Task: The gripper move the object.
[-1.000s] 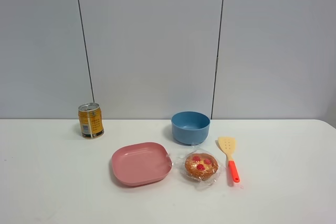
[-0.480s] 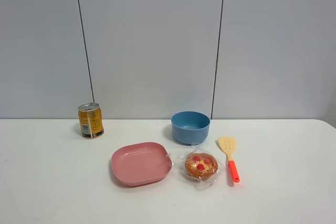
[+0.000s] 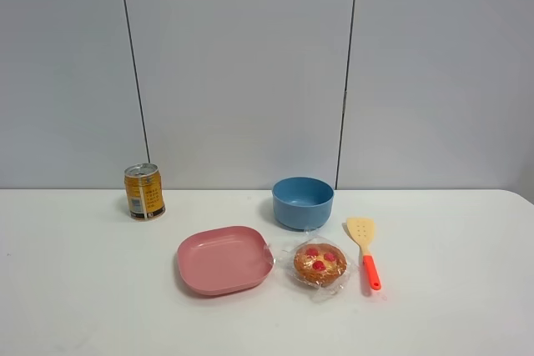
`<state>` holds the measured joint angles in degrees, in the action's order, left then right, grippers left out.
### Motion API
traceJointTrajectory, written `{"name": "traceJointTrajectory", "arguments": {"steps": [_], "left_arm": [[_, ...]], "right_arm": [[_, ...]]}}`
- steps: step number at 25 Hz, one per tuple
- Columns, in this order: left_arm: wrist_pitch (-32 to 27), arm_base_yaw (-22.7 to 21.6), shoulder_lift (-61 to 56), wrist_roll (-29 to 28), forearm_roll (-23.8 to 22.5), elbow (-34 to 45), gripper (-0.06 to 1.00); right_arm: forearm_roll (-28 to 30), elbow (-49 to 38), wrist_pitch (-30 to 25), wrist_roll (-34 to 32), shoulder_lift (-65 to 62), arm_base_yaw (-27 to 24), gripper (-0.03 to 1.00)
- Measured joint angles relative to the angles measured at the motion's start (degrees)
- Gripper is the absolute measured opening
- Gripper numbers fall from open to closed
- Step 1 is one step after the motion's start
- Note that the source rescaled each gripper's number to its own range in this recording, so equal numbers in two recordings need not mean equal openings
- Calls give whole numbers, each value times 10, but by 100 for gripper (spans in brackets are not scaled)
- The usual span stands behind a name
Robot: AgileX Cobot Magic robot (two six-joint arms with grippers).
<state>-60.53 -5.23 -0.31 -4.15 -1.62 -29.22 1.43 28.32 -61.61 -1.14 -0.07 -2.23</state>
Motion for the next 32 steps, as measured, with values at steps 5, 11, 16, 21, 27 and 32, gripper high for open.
{"name": "traceJointTrajectory", "arguments": {"steps": [5,11,16,21,27,32], "left_arm": [[0,0,0,0,0,0,99],[0,0,0,0,0,1,99],[0,0,0,0,0,1,99],[0,0,0,0,0,1,99],[0,0,0,0,0,1,99],[0,0,0,0,0,1,99]], "right_arm": [[0,0,0,0,0,0,100],[0,0,0,0,0,0,100],[0,0,0,0,0,0,100],[0,0,0,0,0,0,100],[0,0,0,0,0,0,100],[0,0,0,0,0,0,100]]}}
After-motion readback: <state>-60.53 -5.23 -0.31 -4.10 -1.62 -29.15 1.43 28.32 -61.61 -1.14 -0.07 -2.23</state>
